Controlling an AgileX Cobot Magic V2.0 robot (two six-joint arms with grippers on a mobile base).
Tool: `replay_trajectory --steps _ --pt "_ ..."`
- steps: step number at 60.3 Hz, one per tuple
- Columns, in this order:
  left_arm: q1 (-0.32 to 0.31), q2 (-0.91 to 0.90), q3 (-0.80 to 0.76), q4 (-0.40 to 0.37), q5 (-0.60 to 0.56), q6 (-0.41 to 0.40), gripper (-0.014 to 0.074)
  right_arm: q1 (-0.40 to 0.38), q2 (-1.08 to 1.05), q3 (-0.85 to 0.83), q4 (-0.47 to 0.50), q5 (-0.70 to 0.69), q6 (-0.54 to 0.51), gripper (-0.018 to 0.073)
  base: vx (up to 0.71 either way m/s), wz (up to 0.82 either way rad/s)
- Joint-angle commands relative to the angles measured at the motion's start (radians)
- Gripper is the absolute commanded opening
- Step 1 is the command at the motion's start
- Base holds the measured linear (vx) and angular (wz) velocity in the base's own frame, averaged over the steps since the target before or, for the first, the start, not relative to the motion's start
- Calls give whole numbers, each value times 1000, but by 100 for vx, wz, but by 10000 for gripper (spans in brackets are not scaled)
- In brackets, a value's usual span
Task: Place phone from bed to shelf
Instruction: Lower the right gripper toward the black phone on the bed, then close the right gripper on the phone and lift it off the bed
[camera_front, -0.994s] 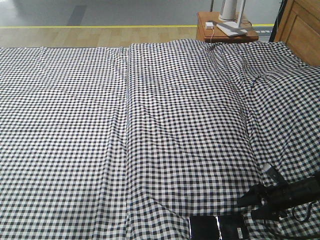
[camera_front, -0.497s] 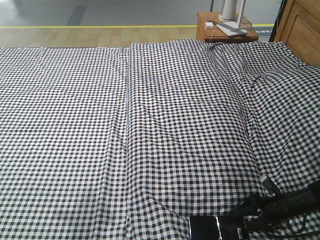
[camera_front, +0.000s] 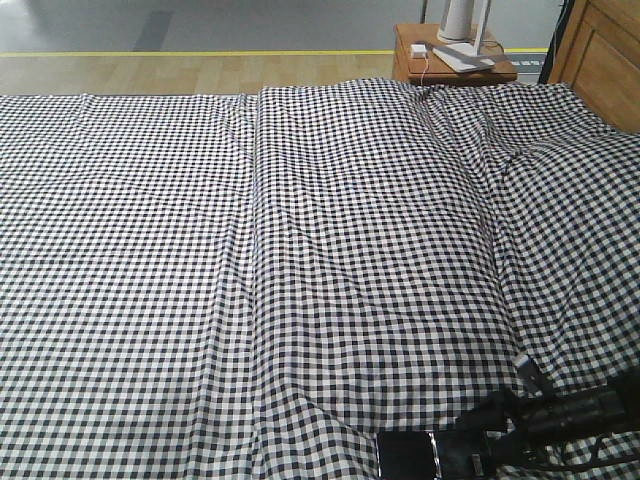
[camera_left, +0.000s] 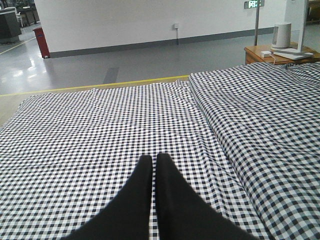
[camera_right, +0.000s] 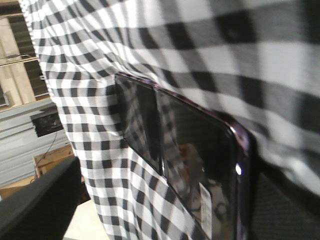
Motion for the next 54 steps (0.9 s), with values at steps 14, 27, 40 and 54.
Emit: replay_trajectory --steps 14,27,40,54 --pt "0 -11 -26 -5 -71 -4 1 107 -48 -8 63 93 -57 592 0 0" --pt "0 -11 -26 -5 -71 -4 1 120 -48 -8 64 94 -54 580 0 0" --pt "0 -11 -26 -5 -71 -4 1 119 -48 -8 55 111 -52 445 0 0" --pt "0 -11 -26 -5 -71 -4 1 119 -48 -8 23 116 -65 109 0 0"
